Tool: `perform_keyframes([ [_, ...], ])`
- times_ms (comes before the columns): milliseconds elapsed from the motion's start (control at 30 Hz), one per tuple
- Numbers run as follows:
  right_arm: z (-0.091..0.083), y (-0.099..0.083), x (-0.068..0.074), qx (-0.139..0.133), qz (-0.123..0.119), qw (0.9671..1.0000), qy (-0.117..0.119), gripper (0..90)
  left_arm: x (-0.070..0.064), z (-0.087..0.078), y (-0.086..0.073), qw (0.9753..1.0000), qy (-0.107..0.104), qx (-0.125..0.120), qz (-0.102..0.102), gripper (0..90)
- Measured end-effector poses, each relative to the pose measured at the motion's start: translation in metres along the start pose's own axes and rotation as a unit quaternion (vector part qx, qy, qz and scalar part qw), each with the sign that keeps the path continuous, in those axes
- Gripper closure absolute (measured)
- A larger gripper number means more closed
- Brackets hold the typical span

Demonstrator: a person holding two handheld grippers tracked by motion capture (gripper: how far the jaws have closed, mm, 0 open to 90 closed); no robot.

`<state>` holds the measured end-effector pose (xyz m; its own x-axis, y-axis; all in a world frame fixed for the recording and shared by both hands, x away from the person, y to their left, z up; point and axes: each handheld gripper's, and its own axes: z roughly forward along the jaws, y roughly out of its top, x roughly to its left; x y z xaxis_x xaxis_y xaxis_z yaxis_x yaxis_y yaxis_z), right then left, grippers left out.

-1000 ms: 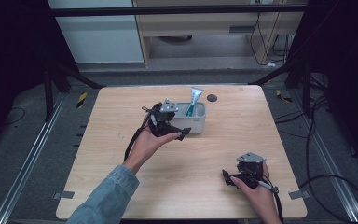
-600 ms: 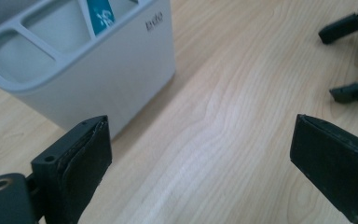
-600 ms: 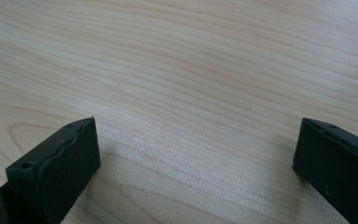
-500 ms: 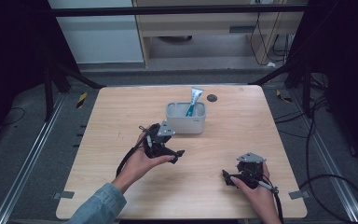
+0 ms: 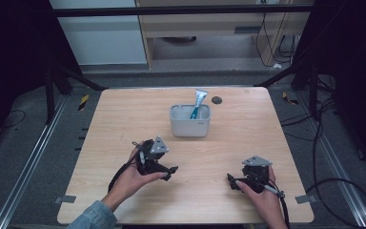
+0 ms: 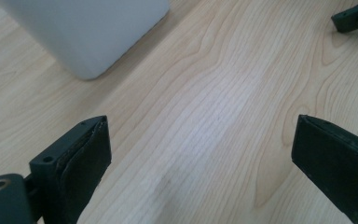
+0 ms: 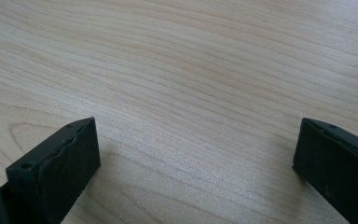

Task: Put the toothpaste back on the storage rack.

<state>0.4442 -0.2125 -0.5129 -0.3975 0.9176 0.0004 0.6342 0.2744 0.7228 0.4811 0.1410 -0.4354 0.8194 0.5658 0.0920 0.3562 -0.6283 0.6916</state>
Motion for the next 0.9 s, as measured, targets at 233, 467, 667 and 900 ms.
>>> perform_keyframes([
  [233, 0.000, 0.000, 0.000, -0.001, -0.002, 1.0000, -0.002, 0.7, 0.006, -0.006, -0.020, 0.9996, 0.005, 0.008, -0.027, 4.3],
  [467, 0.000, 0.000, 0.000, -0.001, -0.001, 1.0000, -0.002, 0.7, 0.016, -0.006, -0.047, 0.9982, 0.023, 0.018, -0.052, 4.0],
  [667, 0.000, 0.000, 0.000, -0.001, -0.002, 1.0000, -0.002, 0.7, 0.029, -0.011, -0.069, 0.9964, 0.045, 0.018, -0.070, 4.0],
  [900, 0.000, 0.000, 0.000, -0.001, -0.002, 1.0000, -0.002, 0.7, 0.051, -0.018, -0.091, 0.9921, 0.069, 0.015, -0.104, 4.4],
])
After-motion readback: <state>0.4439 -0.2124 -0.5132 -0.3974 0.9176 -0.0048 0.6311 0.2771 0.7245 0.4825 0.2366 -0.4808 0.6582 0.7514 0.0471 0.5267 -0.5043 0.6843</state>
